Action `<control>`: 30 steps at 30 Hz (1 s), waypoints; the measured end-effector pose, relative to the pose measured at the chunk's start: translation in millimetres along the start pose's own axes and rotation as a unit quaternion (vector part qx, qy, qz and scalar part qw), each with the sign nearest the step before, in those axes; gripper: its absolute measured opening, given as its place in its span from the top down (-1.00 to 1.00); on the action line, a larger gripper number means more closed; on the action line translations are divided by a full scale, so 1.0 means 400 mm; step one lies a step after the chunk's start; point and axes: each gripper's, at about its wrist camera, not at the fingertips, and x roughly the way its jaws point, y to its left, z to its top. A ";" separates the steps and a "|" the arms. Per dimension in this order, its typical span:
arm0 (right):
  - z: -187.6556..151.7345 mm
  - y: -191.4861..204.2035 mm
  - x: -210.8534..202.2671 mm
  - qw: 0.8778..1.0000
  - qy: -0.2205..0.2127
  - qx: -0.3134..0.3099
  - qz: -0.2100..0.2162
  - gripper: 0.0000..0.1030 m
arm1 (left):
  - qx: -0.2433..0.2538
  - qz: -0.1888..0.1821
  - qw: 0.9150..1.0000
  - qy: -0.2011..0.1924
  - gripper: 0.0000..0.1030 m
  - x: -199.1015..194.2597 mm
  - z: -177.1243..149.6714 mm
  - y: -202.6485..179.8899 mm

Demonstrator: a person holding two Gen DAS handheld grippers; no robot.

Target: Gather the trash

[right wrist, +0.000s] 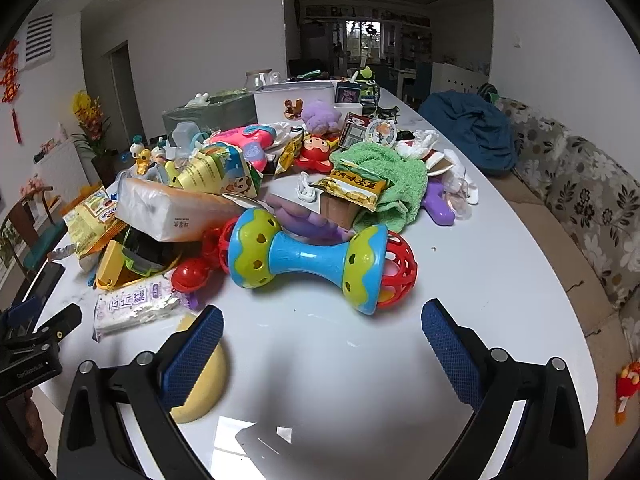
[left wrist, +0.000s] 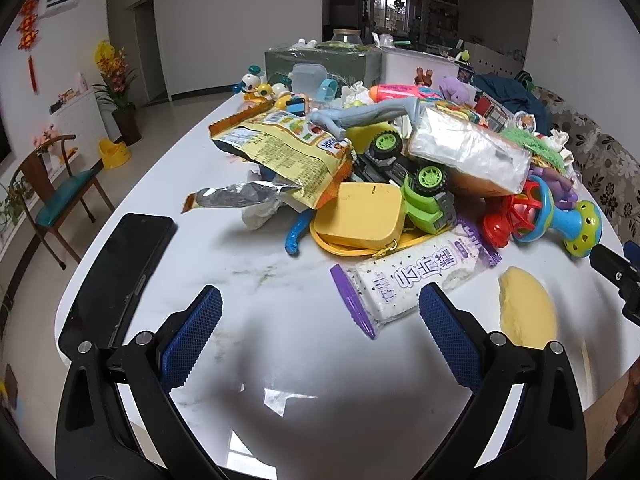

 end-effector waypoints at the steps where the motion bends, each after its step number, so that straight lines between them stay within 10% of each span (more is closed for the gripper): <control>1: 0.001 0.004 0.000 1.000 0.000 -0.002 0.002 -0.90 | 0.001 0.001 1.000 0.000 -0.87 0.001 0.000 -0.002; 24: 0.138 -0.002 0.105 0.991 0.003 -0.103 0.084 -0.88 | 0.017 0.002 1.000 0.006 -0.87 0.024 0.006 -0.024; 30: 0.171 -0.050 0.192 0.989 0.049 -0.076 0.118 -0.10 | 0.022 0.004 1.000 0.002 -0.87 0.021 0.011 -0.030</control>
